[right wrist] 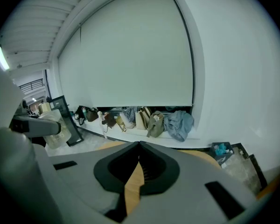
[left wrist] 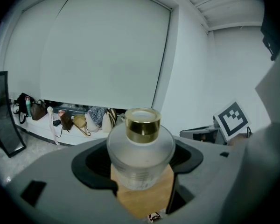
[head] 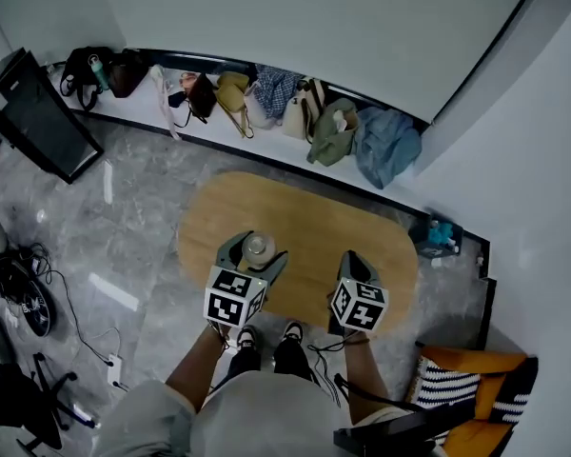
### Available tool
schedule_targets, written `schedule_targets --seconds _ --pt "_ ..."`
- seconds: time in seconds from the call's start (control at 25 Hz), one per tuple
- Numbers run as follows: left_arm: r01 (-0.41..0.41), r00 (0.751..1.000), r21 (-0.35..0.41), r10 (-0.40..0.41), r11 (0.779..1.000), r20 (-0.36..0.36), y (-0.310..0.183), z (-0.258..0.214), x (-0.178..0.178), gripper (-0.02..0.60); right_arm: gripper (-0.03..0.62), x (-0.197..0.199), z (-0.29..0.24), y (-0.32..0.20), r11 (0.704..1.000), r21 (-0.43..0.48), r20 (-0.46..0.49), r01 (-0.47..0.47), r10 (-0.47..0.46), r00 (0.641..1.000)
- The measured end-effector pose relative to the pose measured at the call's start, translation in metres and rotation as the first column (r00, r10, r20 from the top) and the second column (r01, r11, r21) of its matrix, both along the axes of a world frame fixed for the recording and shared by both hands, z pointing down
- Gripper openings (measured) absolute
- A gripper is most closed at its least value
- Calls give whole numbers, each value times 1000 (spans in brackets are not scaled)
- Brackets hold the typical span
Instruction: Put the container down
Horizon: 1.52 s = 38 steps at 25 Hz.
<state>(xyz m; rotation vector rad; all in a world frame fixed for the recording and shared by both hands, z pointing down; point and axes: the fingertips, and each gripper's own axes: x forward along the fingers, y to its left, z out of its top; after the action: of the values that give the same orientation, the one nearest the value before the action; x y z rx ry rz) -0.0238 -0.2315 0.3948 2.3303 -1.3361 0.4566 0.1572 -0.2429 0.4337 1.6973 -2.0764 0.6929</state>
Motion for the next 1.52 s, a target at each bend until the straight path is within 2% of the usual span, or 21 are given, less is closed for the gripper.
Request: schedule_targets --seconds 0.44,0.64,0.88,1.12,1.24,1.4,1.52 --pt "136 991 -73 -135 988 10 -5 95 -5 341 23 4 92 -11 992 -93 13 83 -82 997" --pt "153 988 -112 -152 982 23 -3 157 -6 341 23 1 146 -16 988 -128 27 86 -84 996" --pt "121 993 -143 -119 982 23 11 228 0 341 23 -2 218 -1 976 -207 47 68 -59 997" --pt "104 995 -208 -101 973 24 27 287 6 341 23 -2 273 18 961 -273 60 41 -26 998" --pt "73 997 -222 -68 972 30 36 302 9 341 23 -6 284 22 960 -275 57 46 -32 998" --pt "5 999 -211 7 977 52 37 323 15 341 23 -14 305 17 961 -268 49 69 -58 997" --pt "-16 998 -197 28 980 59 26 336 17 341 23 -21 317 10 961 -262 47 87 -77 996"
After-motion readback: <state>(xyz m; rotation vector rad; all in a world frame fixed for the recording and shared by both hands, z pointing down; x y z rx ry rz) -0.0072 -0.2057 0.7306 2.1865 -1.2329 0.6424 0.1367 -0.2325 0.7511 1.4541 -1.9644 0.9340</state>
